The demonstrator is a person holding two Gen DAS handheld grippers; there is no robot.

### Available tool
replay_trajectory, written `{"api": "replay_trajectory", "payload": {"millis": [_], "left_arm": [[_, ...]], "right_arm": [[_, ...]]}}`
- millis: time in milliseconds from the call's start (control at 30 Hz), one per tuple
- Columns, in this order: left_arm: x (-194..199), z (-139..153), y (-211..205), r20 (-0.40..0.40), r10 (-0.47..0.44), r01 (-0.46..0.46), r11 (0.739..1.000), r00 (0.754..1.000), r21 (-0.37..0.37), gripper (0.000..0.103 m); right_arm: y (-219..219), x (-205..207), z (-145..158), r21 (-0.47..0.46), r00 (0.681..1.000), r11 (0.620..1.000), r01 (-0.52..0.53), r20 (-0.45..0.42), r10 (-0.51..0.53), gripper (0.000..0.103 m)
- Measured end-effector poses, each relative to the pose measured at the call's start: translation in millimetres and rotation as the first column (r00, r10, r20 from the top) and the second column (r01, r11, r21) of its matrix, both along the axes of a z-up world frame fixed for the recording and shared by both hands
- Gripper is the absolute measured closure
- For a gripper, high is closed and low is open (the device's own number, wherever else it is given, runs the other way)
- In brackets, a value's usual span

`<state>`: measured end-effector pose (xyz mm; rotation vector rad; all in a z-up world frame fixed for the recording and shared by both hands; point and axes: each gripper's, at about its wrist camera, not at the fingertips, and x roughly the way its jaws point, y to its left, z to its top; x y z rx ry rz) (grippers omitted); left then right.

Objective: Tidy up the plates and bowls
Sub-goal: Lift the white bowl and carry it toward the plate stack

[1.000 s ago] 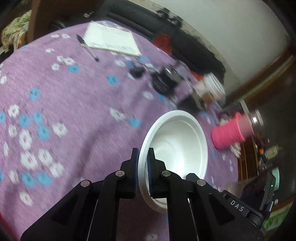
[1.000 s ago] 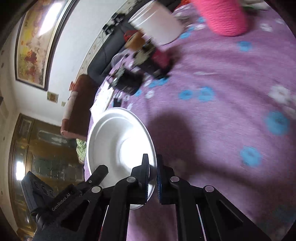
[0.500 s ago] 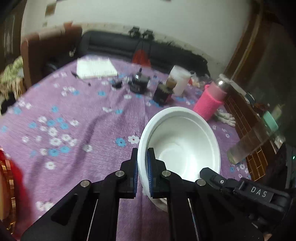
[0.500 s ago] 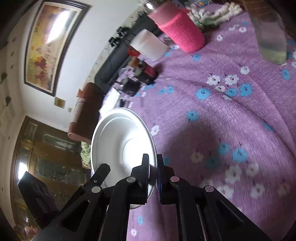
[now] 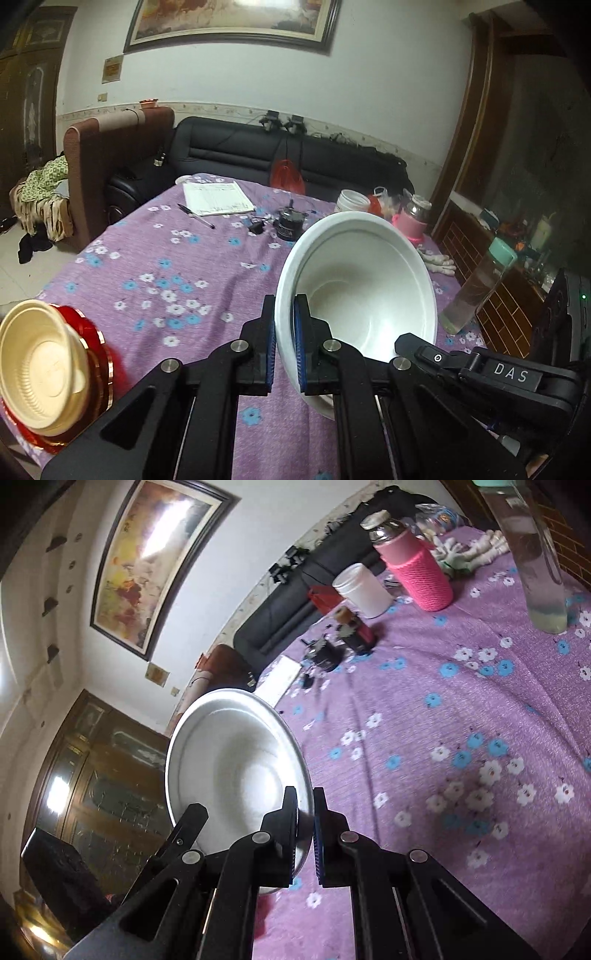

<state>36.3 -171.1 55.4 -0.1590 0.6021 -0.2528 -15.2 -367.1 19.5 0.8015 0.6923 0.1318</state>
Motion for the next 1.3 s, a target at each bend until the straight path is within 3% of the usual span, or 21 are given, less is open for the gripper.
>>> {"api": "replay_trajectory", "payload": {"millis": [767,1300], "left_arm": [[-33,-14,123,0.005,0.167,-0.167,0.985,0.986,-0.042,0.096],[-40,-35,205,-0.022,0.336,-0.337,0.941,0.942,-0.022,0.096]], "right_arm": [[133,3,5,-0.078,0.984,0.981,-0.177,-0.017,0.176,0.096],[233,29,-17,-0.088,0.935,0.931,-0.353,-0.077,0.347,0.096]]}}
